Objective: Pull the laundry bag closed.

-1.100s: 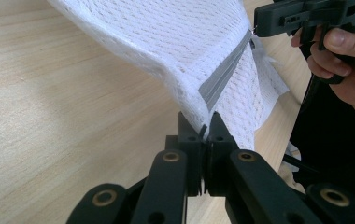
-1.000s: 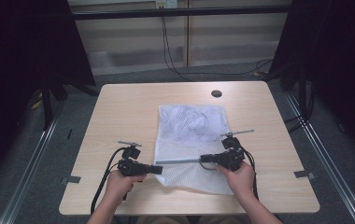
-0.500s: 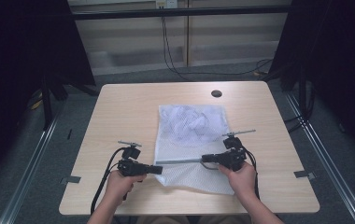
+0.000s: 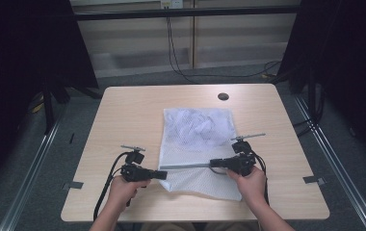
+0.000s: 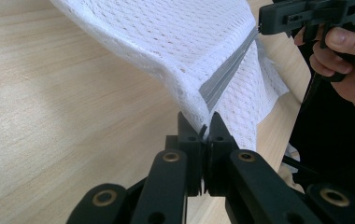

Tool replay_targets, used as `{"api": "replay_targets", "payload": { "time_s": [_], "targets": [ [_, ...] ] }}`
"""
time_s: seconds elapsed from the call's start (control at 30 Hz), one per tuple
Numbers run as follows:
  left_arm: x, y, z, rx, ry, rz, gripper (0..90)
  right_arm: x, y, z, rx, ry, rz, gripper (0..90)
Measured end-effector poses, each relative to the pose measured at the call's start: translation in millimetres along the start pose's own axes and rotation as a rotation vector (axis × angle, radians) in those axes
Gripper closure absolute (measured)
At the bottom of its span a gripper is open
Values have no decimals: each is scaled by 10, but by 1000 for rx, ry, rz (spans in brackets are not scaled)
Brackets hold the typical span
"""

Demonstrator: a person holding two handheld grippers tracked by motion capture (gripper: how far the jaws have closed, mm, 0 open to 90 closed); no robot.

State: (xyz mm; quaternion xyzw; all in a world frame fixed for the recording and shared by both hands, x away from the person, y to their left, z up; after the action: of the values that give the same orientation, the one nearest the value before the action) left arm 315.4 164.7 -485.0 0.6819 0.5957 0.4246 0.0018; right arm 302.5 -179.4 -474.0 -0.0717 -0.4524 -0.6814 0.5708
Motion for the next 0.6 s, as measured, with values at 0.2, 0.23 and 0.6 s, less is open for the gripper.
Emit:
{"api": "replay_targets", "payload": {
  "time_s": [0.2, 0.23, 0.6],
  "targets": [
    [16, -1, 17, -7, 3, -1, 882, 25, -2, -21, -2, -2, -1, 872],
    [16, -2, 18, -5, 1, -2, 882, 31, -3, -27, -6, -1, -3, 872],
    [22, -5, 23, 0, 9, 1, 883, 81, -18, -60, -11, -2, -6, 872]
  ]
}}
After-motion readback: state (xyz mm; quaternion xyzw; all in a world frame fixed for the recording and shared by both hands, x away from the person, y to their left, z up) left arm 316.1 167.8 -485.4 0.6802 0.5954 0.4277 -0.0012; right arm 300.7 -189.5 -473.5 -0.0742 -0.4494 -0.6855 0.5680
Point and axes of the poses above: each handheld gripper's, and its own axes: x roughly backward along the jaws, y roughly out of its top, z roughly to its left, the point moved 1 cm from there along -x, roughly forward along the jaws, and after that the axes turned 1 degree about -x, right-handed, at the moved point
